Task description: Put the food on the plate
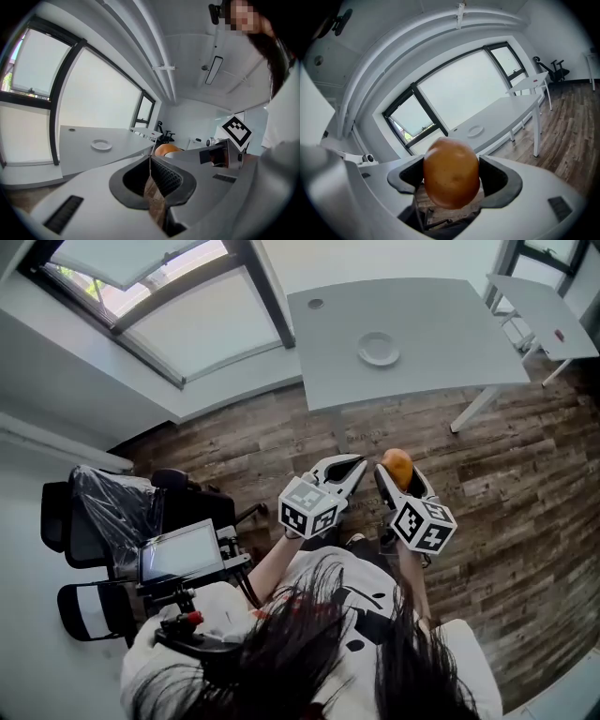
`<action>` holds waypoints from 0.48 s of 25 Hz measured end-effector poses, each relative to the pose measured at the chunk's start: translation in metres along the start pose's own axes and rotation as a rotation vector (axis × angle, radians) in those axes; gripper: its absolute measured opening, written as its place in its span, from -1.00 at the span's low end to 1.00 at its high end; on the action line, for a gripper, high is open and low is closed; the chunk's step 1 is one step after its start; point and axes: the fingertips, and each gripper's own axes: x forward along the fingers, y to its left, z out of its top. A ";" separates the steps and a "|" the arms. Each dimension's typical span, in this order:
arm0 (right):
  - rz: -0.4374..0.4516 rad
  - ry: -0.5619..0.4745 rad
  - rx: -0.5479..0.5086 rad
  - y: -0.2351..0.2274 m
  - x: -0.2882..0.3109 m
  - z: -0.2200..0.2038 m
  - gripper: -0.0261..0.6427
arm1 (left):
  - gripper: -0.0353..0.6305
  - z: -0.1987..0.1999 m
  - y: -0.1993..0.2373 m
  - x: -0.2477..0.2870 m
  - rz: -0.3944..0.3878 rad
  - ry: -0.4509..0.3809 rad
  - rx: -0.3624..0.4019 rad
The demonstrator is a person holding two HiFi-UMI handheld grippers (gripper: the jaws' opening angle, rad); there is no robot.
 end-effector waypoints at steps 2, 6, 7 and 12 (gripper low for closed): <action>-0.002 0.001 0.007 -0.002 0.007 0.001 0.17 | -0.88 0.001 0.006 0.003 0.004 0.001 0.004; -0.009 0.002 0.010 -0.008 0.024 0.010 0.17 | -0.88 0.006 0.023 0.014 0.007 -0.005 0.002; -0.010 0.003 0.008 -0.009 0.030 0.014 0.17 | -0.88 0.009 0.030 0.019 0.008 -0.006 -0.001; -0.031 0.016 0.001 -0.012 0.081 0.047 0.17 | -0.88 0.037 0.085 0.053 0.004 -0.014 -0.029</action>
